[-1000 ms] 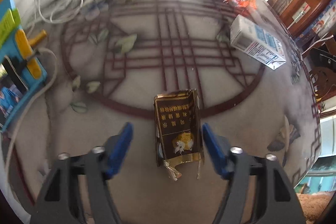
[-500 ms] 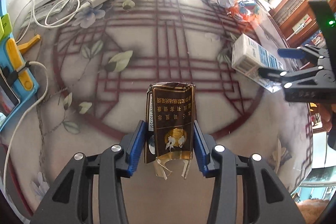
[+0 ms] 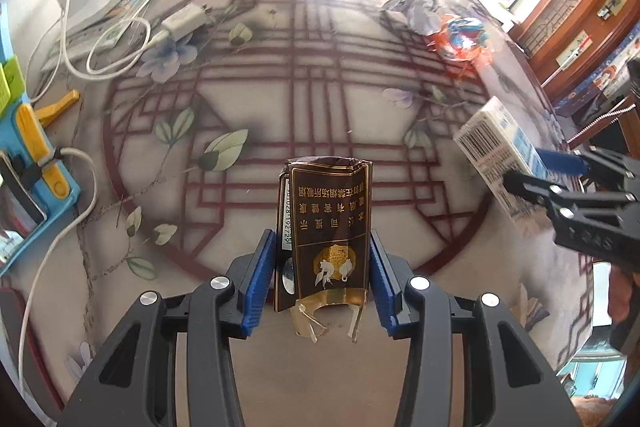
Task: Collect trash
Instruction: 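Lift and carry the cigarette pack and milk carton over the red bucket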
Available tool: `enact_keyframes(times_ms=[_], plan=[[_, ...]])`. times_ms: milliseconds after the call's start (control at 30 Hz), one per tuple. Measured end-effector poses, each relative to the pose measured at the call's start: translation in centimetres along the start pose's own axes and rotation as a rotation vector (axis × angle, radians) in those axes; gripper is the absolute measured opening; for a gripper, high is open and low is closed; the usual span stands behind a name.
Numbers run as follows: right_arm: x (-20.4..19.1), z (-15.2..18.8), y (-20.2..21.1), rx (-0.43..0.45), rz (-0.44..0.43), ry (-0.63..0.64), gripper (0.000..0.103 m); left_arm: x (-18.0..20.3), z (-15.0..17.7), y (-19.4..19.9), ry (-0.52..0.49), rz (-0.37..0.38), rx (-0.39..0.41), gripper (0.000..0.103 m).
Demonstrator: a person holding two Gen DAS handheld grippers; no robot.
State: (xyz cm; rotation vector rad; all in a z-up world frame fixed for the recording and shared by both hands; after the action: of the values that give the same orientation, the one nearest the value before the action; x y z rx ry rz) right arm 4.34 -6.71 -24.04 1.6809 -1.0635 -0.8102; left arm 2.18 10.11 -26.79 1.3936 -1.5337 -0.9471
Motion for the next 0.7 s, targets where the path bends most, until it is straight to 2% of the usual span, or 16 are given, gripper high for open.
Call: enact_keyframes(times_ms=[200, 367, 700], plan=[[0.8, 2.3, 4.7, 0.096, -0.022, -0.140, 0.056, 2.4, -1.8, 1.3, -0.024, 0.023, 0.053, 0.042], [2.3, 3.4, 8.3, 0.181, 0.010, -0.218, 0.056, 5.2, -3.2, 2.7, -0.070, 0.051, 0.107, 0.042], [5.8, 6.0, 11.6, 0.249, 0.064, -0.318, 0.056, 10.6, -4.3, 4.7, -0.158, 0.091, 0.158, 0.042]])
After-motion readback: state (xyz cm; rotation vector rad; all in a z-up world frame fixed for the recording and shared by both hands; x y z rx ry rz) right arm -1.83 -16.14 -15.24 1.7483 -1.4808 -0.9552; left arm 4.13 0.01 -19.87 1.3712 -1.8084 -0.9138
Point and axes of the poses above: each gripper's, at about its wrist camera, not at the fingertips, and y roughly against the way its jaws point, x to its right, z to its underside, the point moved 5 cm from there along -y, roughly the way its jaws point, and after that the axes turned 4 degrees about -z, right-handed, at the moved point
